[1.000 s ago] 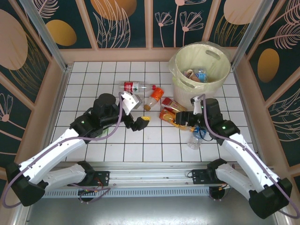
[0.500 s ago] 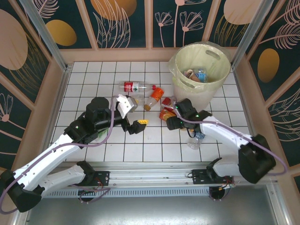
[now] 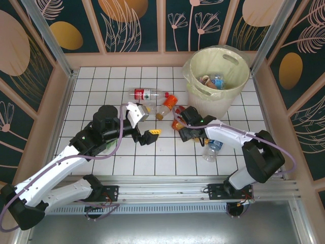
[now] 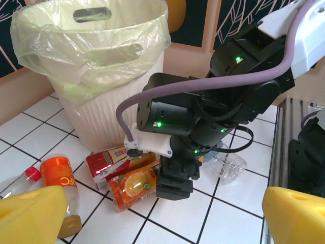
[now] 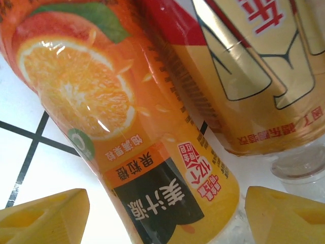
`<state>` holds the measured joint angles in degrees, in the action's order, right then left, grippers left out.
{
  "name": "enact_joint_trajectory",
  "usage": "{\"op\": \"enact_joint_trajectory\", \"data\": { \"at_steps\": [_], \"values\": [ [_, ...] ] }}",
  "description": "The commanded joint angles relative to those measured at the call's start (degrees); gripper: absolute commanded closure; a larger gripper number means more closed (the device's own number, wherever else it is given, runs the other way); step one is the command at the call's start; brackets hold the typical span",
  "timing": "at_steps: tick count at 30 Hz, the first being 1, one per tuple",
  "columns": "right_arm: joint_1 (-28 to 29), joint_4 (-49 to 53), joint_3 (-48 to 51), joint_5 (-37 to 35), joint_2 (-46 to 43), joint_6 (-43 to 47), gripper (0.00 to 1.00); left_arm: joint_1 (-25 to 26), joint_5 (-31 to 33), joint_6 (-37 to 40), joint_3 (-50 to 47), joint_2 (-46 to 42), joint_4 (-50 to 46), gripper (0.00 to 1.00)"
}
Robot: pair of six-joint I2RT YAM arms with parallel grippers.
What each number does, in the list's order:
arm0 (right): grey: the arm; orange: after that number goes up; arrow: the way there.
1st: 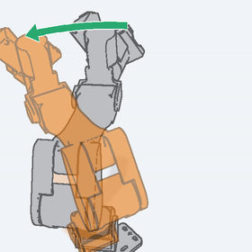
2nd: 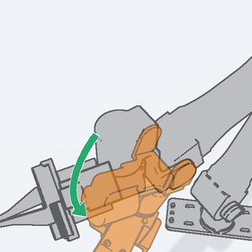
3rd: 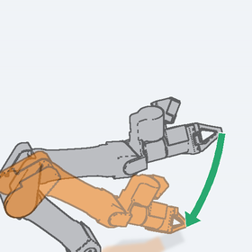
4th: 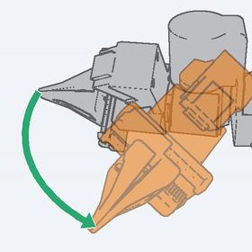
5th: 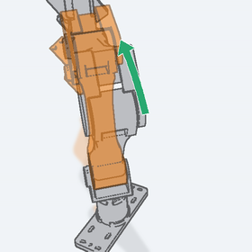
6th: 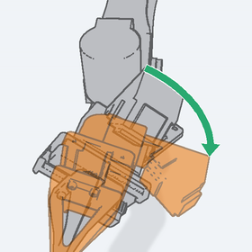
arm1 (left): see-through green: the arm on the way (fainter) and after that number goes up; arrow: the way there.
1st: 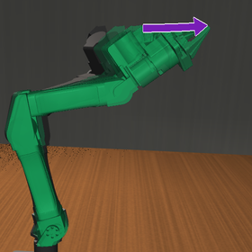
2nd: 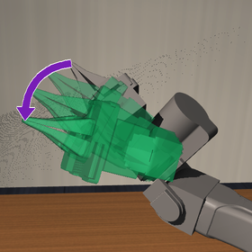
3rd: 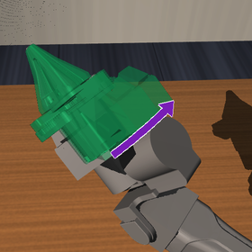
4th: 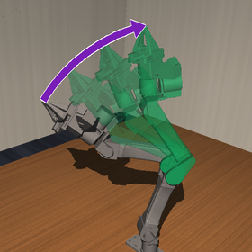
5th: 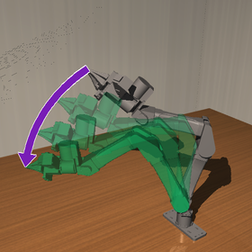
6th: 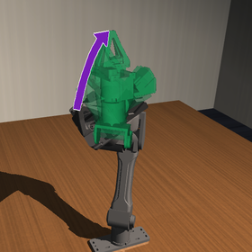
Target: Put the plastic bottles in the bin
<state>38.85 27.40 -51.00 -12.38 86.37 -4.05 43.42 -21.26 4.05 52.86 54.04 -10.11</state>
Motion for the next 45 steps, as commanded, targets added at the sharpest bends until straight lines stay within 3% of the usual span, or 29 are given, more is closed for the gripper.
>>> {"op": "enact_joint_trajectory", "data": {
  "at_steps": [1,5,16,22,29,34,40,45],
  "values": [
    [1.07,1.51,-2.81,0.61,1.46,2.74,0.20,-0.13,-0.89,-0.21,-0.19,0.10,1.06,0.01],
    [2.04,0.83,-3.94,5.59,4.02,4.79,0.21,-0.12,-0.87,-0.29,-0.16,0.19,1.01,0.01],
    [5.08,0.25,-10.57,7.06,14.13,6.78,0.23,-0.16,-0.77,-0.35,0.04,0.28,0.79,0.01],
    [6.55,-0.59,-13.13,7.90,16.13,7.64,0.41,-0.17,-0.93,-0.26,0.04,-0.03,0.70,0.02],
    [6.85,-1.45,-13.25,11.33,9.57,7.51,0.45,-0.15,-0.90,-0.43,-0.29,-1.16,1.47,0.01],
    [6.15,-2.75,-14.37,17.75,2.59,6.42,0.45,-0.14,-0.38,-0.94,-1.38,-3.07,3.77,0.01],
    [1.99,-6.71,-17.53,28.34,-5.73,4.70,0.46,-0.18,1.23,-1.33,-2.97,-5.74,6.45,0.01],
    [-2.56,-9.75,-23.50,31.13,-9.49,3.85,0.46,-0.12,2.25,-1.39,-3.14,-5.97,6.86,0.01]
  ]
}}
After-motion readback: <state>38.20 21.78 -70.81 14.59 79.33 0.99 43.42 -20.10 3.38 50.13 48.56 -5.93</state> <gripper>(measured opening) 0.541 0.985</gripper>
